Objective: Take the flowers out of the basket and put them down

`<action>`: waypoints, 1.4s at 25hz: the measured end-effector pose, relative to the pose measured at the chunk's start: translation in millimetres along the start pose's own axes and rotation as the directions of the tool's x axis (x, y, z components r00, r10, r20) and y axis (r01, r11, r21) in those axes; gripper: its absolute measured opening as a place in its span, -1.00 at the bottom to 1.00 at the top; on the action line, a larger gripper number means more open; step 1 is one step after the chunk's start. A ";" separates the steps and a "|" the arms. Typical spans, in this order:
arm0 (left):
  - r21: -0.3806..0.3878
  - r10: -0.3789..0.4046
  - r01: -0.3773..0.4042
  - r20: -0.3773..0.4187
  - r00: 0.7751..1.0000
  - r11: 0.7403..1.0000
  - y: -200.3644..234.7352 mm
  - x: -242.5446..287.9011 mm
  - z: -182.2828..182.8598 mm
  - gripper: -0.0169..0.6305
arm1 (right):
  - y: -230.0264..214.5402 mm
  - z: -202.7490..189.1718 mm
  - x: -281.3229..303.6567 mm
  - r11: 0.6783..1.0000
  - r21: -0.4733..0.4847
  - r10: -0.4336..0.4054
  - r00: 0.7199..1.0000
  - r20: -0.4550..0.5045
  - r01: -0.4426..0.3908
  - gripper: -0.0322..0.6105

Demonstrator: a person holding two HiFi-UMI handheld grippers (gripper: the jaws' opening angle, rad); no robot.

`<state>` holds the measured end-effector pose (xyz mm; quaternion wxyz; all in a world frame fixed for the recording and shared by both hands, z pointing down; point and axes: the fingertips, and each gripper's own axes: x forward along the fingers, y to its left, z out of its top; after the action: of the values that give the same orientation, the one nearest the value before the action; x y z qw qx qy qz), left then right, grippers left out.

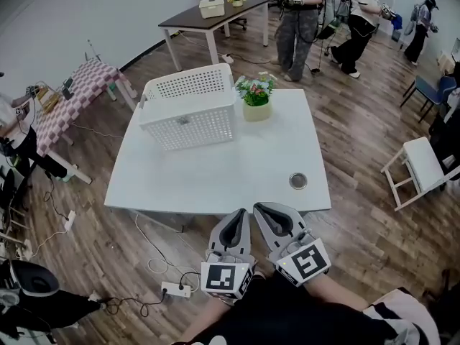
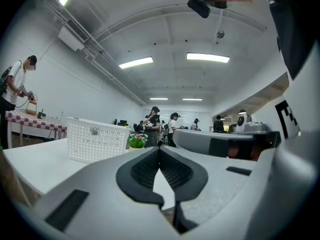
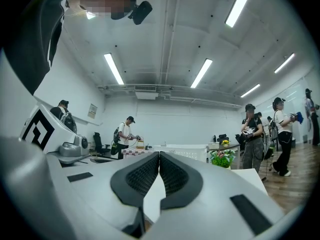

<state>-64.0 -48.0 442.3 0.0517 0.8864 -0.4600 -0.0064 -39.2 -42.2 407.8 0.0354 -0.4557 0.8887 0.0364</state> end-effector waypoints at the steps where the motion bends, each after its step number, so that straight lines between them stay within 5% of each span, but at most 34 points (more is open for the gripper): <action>1: -0.002 -0.004 0.004 -0.006 1.000 1.000 -3.6 -1.5 -2.2 -0.95 | 0.8 -0.8 -3.1 1.000 0.004 0.000 1.000 -0.003 0.000 -0.84; 11: 0.001 0.030 -0.030 0.020 0.999 1.000 -51.1 -26.4 3.2 -0.95 | 11.3 13.0 -57.9 0.999 -0.007 0.031 0.999 0.011 -0.031 -0.84; 23: 0.001 0.046 -0.047 0.043 0.998 0.999 -182.8 -76.5 -10.8 -0.95 | 14.2 20.3 -196.8 0.999 -0.001 0.046 0.999 0.003 -0.046 -0.84; 35: 0.008 0.053 -0.053 0.039 0.998 0.999 -214.5 -110.7 -11.9 -0.95 | 31.3 34.6 -235.1 0.999 -0.008 0.047 0.999 0.026 -0.047 -0.84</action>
<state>47.6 166.0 429.3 0.0390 0.8739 -0.4842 -0.0199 73.3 169.2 397.0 0.0442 -0.4342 0.8985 0.0463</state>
